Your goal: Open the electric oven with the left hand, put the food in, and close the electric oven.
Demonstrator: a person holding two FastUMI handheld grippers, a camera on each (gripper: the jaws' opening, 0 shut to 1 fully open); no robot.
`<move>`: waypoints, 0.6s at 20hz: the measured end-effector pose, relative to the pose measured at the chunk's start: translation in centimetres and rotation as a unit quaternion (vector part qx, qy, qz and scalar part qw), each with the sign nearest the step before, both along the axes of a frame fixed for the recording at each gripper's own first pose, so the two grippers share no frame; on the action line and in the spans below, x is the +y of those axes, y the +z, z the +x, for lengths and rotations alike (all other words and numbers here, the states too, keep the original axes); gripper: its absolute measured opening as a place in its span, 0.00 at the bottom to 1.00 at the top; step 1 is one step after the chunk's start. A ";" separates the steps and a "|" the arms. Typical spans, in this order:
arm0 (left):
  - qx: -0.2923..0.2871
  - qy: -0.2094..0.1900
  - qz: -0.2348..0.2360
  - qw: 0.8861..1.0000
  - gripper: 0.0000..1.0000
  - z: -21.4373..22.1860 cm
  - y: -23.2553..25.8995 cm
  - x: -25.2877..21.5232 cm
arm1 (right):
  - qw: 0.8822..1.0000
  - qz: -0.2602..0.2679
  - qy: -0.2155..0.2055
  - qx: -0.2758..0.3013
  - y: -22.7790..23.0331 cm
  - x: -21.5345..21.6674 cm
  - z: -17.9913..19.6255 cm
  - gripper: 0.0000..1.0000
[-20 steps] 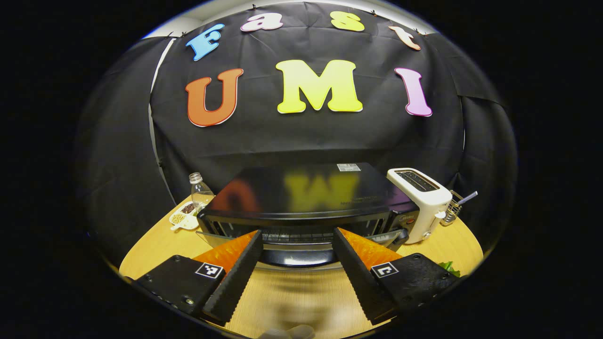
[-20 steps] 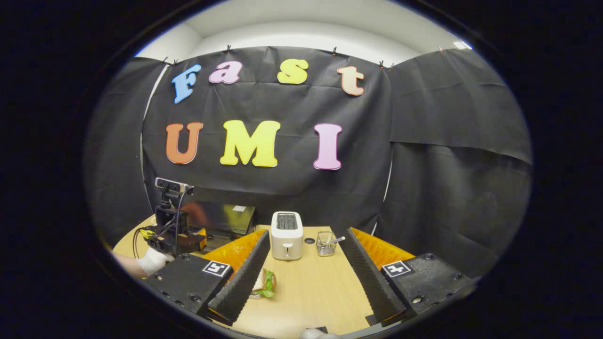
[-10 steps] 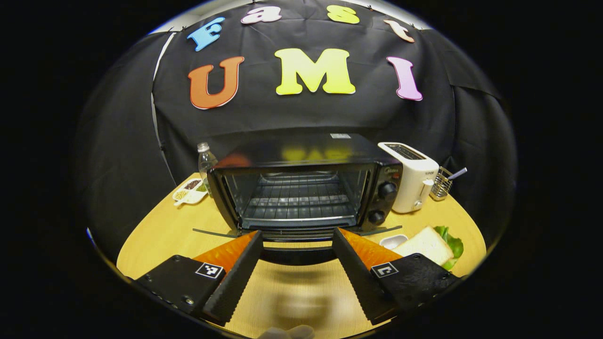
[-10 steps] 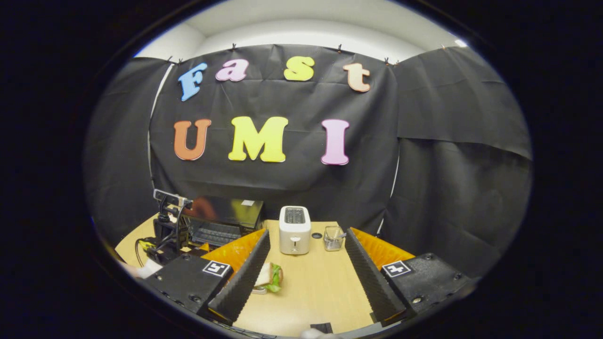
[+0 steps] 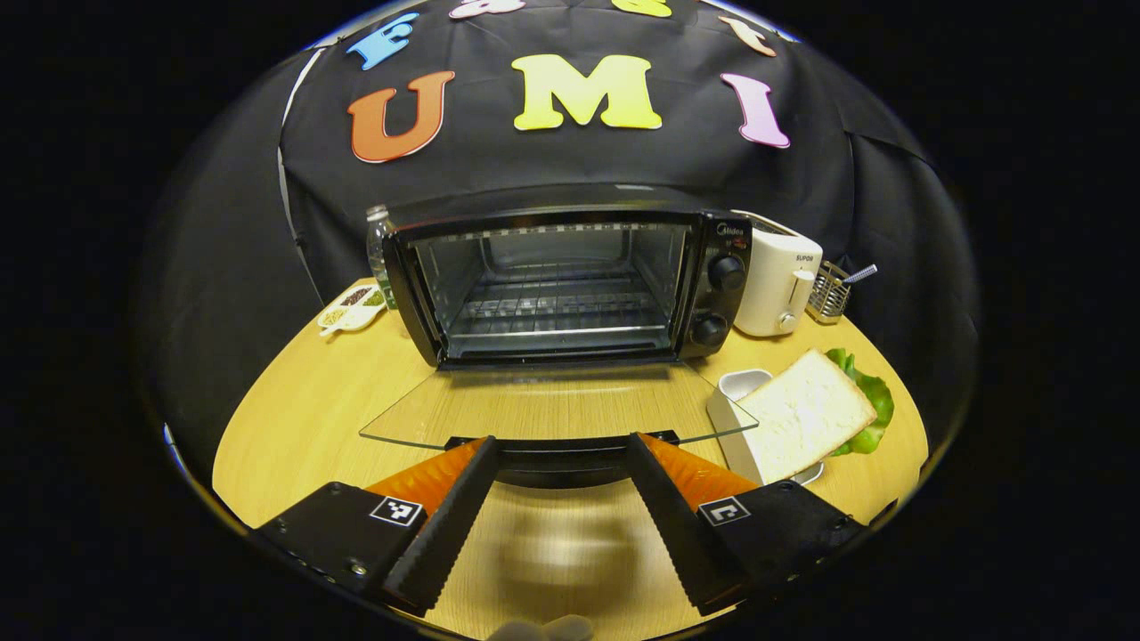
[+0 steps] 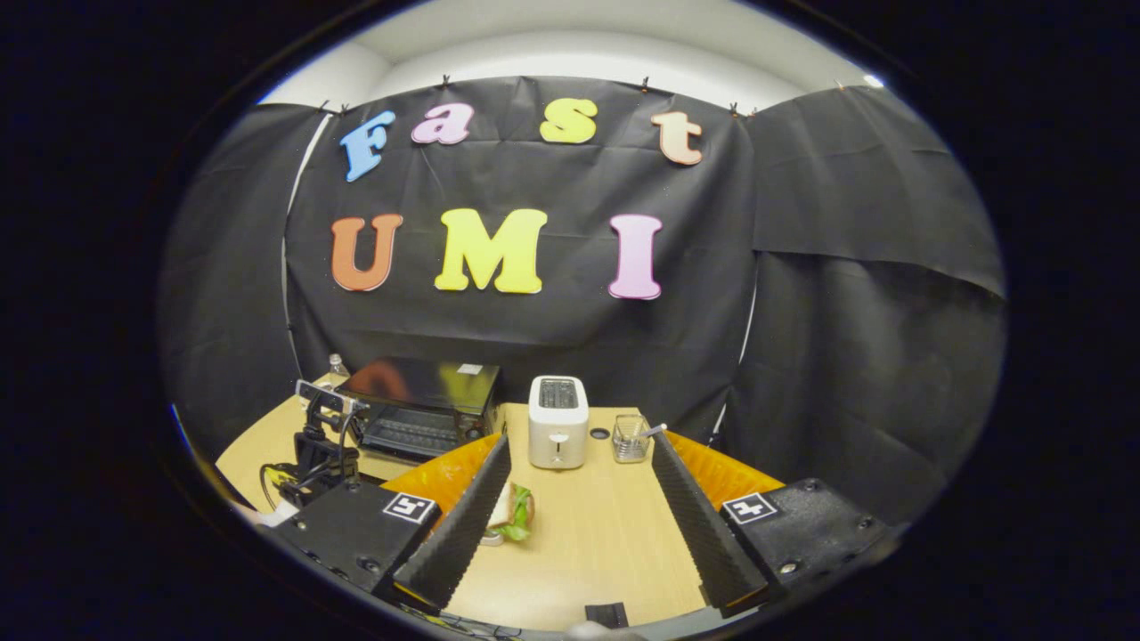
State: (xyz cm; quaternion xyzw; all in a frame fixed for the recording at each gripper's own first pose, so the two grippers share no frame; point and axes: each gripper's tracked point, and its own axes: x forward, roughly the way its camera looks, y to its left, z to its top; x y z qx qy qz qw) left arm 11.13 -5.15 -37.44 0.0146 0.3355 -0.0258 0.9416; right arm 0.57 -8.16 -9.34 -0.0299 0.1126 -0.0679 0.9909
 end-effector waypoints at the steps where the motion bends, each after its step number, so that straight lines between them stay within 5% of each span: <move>1: 0.009 -0.001 -0.007 1.000 0.96 -0.3 -0.4 -0.4 | 1.000 0.000 -0.001 0.002 -0.2 -0.1 0.0 1.00; 8: 0.094 0.006 -0.017 0.995 0.93 -1.8 -5.5 -0.3 | 1.000 0.000 -0.006 0.013 -1.1 -0.8 -0.2 1.00; 12: 0.092 0.003 -0.013 0.996 0.94 -1.8 -5.4 -0.5 | 1.000 0.002 -0.009 0.018 -1.6 -1.3 -0.3 0.95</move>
